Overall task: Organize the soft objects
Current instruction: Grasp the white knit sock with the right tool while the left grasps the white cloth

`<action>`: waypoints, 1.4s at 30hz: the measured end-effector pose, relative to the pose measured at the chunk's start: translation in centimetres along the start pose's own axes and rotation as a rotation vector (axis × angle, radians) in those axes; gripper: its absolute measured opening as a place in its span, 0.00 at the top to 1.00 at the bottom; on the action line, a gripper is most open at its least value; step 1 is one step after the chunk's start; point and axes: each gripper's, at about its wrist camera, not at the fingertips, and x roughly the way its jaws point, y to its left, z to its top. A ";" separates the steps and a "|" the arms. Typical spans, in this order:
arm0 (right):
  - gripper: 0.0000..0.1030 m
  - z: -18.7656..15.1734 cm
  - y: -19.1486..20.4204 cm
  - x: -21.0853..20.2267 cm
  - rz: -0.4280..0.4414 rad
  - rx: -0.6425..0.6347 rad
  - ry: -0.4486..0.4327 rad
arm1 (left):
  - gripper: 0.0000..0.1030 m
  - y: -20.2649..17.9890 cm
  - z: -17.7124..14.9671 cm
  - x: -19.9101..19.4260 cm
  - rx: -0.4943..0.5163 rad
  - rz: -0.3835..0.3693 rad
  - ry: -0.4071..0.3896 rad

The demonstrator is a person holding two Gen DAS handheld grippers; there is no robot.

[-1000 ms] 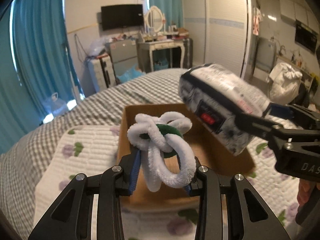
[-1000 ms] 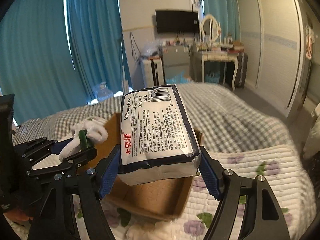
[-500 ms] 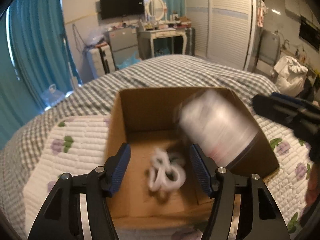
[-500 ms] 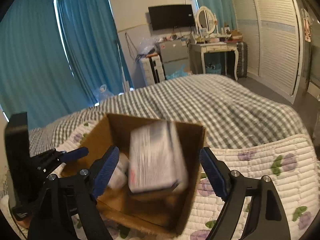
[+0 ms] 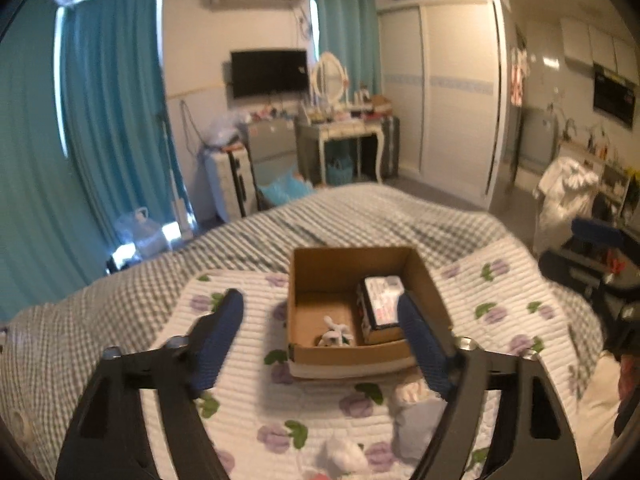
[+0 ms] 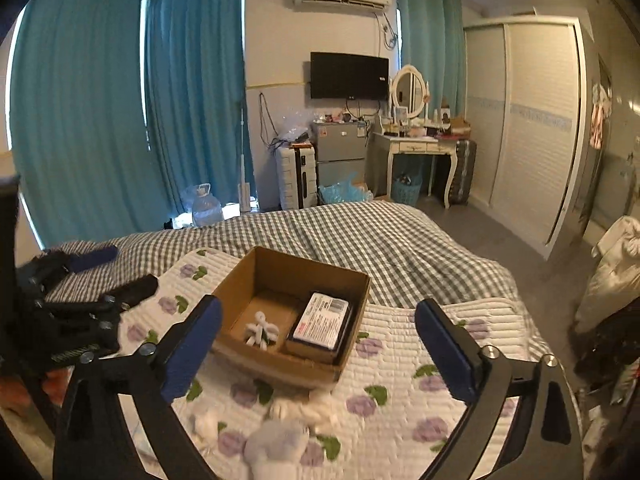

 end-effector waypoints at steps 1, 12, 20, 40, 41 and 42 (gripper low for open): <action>0.00 -0.5 0.4 -1.1 -0.006 -0.012 -0.005 | 0.21 0.2 -0.3 -1.1 -0.007 0.006 -0.016; 0.00 -9.2 3.2 -0.8 -0.031 -0.074 0.093 | 0.21 -0.4 -9.2 -0.2 -0.013 0.010 0.100; 0.00 -16.5 4.2 6.7 -0.009 -0.095 0.317 | 0.21 -0.4 -16.8 5.3 -0.023 0.008 0.264; 0.48 -18.1 2.9 12.4 0.046 0.004 0.411 | 0.31 -1.5 -19.0 10.6 0.042 -0.074 0.415; 0.48 -17.7 2.7 12.3 0.043 0.006 0.401 | 0.38 -1.6 -19.0 10.9 0.041 -0.076 0.424; 0.48 -17.4 2.5 12.2 0.039 0.008 0.390 | 0.40 -1.7 -19.1 11.3 0.037 -0.081 0.434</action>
